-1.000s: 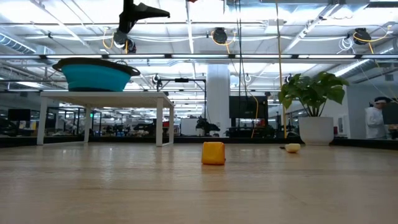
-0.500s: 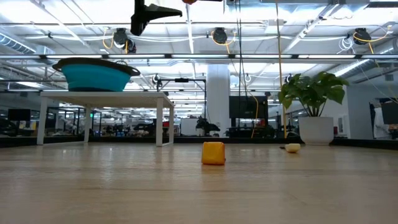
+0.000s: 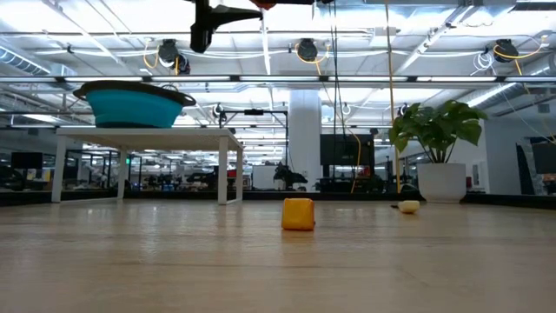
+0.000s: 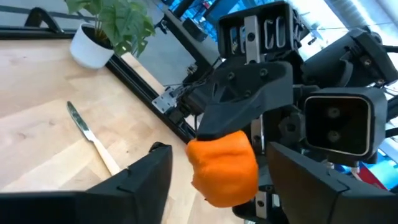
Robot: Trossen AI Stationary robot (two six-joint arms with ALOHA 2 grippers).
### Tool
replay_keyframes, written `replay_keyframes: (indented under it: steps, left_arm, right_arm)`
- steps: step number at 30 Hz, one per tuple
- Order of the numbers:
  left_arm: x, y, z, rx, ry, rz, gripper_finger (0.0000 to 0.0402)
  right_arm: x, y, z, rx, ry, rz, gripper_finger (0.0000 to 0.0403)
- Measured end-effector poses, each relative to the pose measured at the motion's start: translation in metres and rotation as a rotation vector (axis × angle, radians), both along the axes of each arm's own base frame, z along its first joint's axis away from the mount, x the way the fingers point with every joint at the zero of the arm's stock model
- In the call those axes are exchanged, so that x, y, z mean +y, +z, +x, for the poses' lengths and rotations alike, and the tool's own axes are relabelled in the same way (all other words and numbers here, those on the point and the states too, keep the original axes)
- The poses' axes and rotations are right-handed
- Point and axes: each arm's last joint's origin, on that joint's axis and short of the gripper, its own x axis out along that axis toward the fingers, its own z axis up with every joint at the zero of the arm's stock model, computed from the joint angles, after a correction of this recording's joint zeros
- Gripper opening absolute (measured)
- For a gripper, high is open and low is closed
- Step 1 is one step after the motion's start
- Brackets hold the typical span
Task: Pick & Place Fruit
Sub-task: Put the orange into the blue strainer bowl on the shelf
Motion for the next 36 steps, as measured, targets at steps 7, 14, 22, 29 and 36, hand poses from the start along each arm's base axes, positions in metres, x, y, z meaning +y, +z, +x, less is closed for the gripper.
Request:
replay_keyframes:
  steps: [7,14,22,29,36]
  left_arm:
    - [0.0,0.0,0.0,0.0,-0.027,-0.005,0.0171]
    - [0.0,0.0,0.0,0.0,-0.044,-0.004,0.0104]
    - [0.005,0.003,-0.003,0.006,-0.027,0.035,0.0094]
    - [0.022,0.02,-0.022,-0.016,0.095,0.143,0.0094]
    - [0.038,0.032,-0.058,0.109,0.35,0.311,0.0093]
  right_arm:
    - [0.0,0.0,0.0,0.0,0.002,0.001,0.014]
    - [0.0,0.0,0.0,0.001,0.001,0.001,0.0171]
    - [-0.002,-0.002,-0.015,0.106,-0.03,0.121,0.0226]
    - [-0.007,0.001,-0.041,0.238,-0.072,0.208,0.0234]
    - [-0.012,-0.01,-0.071,0.296,-0.077,0.272,0.0189]
